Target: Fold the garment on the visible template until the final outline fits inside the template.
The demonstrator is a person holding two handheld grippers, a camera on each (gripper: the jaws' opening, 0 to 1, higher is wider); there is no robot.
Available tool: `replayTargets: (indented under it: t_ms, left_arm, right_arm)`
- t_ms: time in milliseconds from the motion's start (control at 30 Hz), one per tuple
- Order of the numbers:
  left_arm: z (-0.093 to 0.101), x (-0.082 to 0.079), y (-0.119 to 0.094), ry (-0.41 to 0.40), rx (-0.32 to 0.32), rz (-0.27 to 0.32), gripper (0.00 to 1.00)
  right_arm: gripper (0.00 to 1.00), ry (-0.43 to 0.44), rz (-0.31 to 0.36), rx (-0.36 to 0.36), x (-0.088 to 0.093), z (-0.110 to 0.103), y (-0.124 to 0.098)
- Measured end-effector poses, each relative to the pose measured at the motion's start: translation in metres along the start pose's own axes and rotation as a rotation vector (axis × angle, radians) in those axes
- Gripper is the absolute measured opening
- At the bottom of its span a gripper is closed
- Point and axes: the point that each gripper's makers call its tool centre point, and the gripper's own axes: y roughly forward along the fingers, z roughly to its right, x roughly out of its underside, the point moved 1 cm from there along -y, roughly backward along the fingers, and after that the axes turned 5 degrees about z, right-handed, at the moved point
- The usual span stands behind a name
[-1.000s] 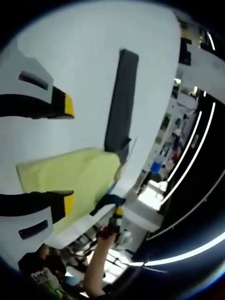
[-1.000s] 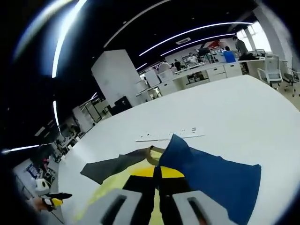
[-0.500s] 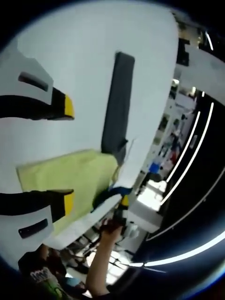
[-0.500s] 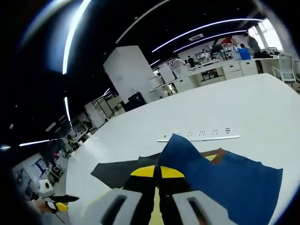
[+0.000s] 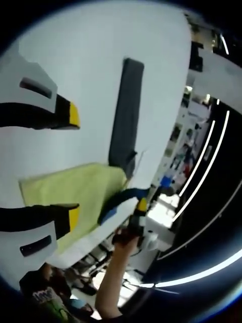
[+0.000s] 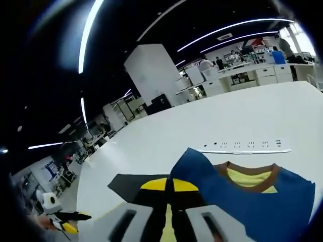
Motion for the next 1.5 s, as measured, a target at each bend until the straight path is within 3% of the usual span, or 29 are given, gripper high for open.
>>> replayTargets:
  t_ms: [333,867,1267,1333,1500]
  left_arm:
    - [-0.004,0.000,-0.002,-0.012,-0.009,0.008,0.54]
    - [-0.010,0.001,-0.004,-0.023,-0.024,0.013,0.54]
    - [-0.011,0.001,-0.004,-0.024,-0.024,0.015,0.54]
    - [-0.011,0.000,-0.003,-0.023,-0.024,0.016,0.54]
    - [-0.011,0.000,-0.003,-0.022,-0.022,0.016,0.54]
  right_arm:
    - [0.00,-0.034,-0.105,0.023,0.041,0.007,0.019]
    - [0.00,-0.027,-0.174,0.006,0.074,0.005,0.033]
    - [0.00,-0.068,-0.204,0.001,0.084,0.006,0.035]
    - [0.05,-0.114,-0.195,0.005,0.083,0.007,0.035]
    - [0.35,-0.181,-0.166,0.000,0.076,0.008,0.033]
